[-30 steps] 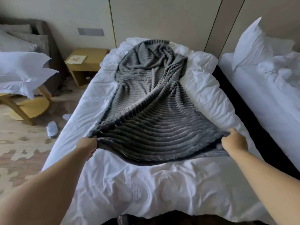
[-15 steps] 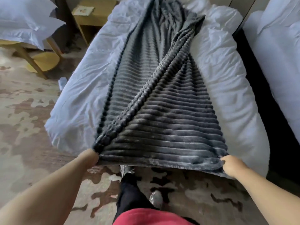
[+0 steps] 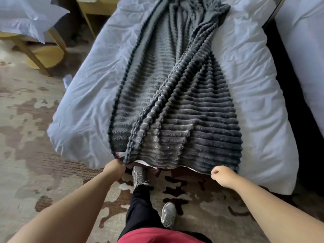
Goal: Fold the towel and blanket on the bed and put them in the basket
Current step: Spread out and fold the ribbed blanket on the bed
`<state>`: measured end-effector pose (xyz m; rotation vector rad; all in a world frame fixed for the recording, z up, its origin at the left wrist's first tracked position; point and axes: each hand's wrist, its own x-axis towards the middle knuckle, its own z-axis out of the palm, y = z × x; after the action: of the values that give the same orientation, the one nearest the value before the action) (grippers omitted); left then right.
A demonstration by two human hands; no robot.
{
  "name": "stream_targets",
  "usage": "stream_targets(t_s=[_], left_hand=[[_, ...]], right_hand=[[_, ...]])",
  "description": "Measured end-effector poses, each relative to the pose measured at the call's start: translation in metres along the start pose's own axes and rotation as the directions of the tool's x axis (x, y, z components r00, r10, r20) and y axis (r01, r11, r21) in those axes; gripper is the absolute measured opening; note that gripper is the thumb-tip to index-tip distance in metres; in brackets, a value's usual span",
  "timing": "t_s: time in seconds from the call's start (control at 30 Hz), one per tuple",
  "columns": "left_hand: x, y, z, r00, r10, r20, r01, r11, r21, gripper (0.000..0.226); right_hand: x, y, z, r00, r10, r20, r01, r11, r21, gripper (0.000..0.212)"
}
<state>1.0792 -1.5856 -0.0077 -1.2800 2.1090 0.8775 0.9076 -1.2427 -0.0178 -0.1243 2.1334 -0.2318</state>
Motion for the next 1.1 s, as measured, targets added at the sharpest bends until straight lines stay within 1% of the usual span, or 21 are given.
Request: stream_targets(t_s=[0.07,0.13,0.23,0.37,0.47,0.53,0.63,0.7,0.73,0.77,0.8,0.83,0.87,0.9,0.93,0.97,1.0,1.03,1.1], left_hand=[[0.009,0.019,-0.006,0.999,0.053,0.001,-0.053,0.998,0.036,0.025],[0.022,0.037,-0.014,0.997,0.079,0.005,-0.079,0.997,0.021,0.022],[0.047,0.061,-0.029,0.995,0.1,0.001,-0.1,0.995,-0.021,0.027],[0.098,0.097,-0.054,0.99,0.136,0.041,-0.132,0.988,-0.084,0.03],[0.147,0.124,-0.065,0.986,0.151,0.072,-0.142,0.982,-0.123,0.031],[0.178,0.141,-0.066,0.986,0.144,0.088,-0.125,0.973,-0.194,0.029],[0.219,0.162,-0.062,0.979,0.175,0.101,-0.143,0.955,-0.261,0.031],[0.241,0.174,-0.056,0.973,0.209,0.1,-0.177,0.949,-0.261,0.036],[0.249,0.178,-0.052,0.967,0.22,0.125,-0.182,0.948,-0.26,0.041],[0.255,0.181,-0.049,0.958,0.224,0.178,-0.175,0.951,-0.256,0.046],[0.259,0.184,-0.045,0.942,0.229,0.244,-0.17,0.955,-0.241,0.049],[0.262,0.185,-0.042,0.92,0.246,0.304,-0.184,0.959,-0.218,0.046],[0.264,0.185,-0.04,0.899,0.269,0.346,-0.211,0.957,-0.197,0.035],[0.266,0.184,-0.039,0.882,0.291,0.369,-0.236,0.953,-0.187,0.019],[0.267,0.183,-0.039,0.874,0.312,0.373,-0.253,0.947,-0.198,0.007],[0.268,0.182,-0.041,0.873,0.33,0.359,-0.262,0.938,-0.227,0.011],[0.268,0.18,-0.045,0.877,0.343,0.336,-0.263,0.929,-0.26,0.018],[0.267,0.178,-0.049,0.888,0.342,0.307,-0.252,0.921,-0.298,0.022],[0.264,0.173,-0.059,0.915,0.32,0.245,-0.215,0.902,-0.374,0.021]], right_hand=[[0.008,-0.025,-0.009,1.0,-0.028,-0.011,0.029,0.999,0.036,0.019],[0.021,-0.049,-0.019,0.999,-0.049,-0.002,0.049,0.996,0.069,0.022],[0.041,-0.087,-0.035,0.996,-0.092,-0.015,0.093,0.988,0.121,0.024],[0.072,-0.151,-0.059,0.989,-0.135,-0.068,0.146,0.969,0.2,0.022],[0.109,-0.206,-0.079,0.985,-0.129,-0.115,0.156,0.95,0.27,0.021],[0.137,-0.248,-0.094,0.98,-0.112,-0.164,0.163,0.926,0.341,0.024],[0.181,-0.31,-0.113,0.951,-0.097,-0.295,0.239,0.835,0.496,0.036],[0.214,-0.344,-0.127,0.923,-0.059,-0.379,0.264,0.816,0.514,0.036],[0.231,-0.357,-0.132,0.919,-0.048,-0.392,0.256,0.827,0.5,0.031],[0.247,-0.366,-0.137,0.922,-0.025,-0.387,0.215,0.864,0.455,0.022],[0.261,-0.37,-0.14,0.929,0.019,-0.369,0.138,0.908,0.395,0.022],[0.273,-0.371,-0.141,0.94,0.108,-0.323,0.013,0.937,0.35,0.04],[0.282,-0.37,-0.14,0.937,0.219,-0.273,-0.122,0.936,0.332,0.061],[0.287,-0.367,-0.139,0.918,0.315,-0.239,-0.225,0.913,0.34,0.072],[0.292,-0.362,-0.138,0.899,0.373,-0.229,-0.284,0.895,0.343,0.067],[0.293,-0.359,-0.139,0.884,0.403,-0.237,-0.307,0.883,0.356,0.049],[0.297,-0.356,-0.14,0.869,0.417,-0.268,-0.298,0.872,0.388,0.026],[0.298,-0.356,-0.143,0.855,0.428,-0.293,-0.266,0.846,0.461,0.011],[0.299,-0.363,-0.148,0.835,0.451,-0.315,-0.169,0.756,0.633,0.009]])
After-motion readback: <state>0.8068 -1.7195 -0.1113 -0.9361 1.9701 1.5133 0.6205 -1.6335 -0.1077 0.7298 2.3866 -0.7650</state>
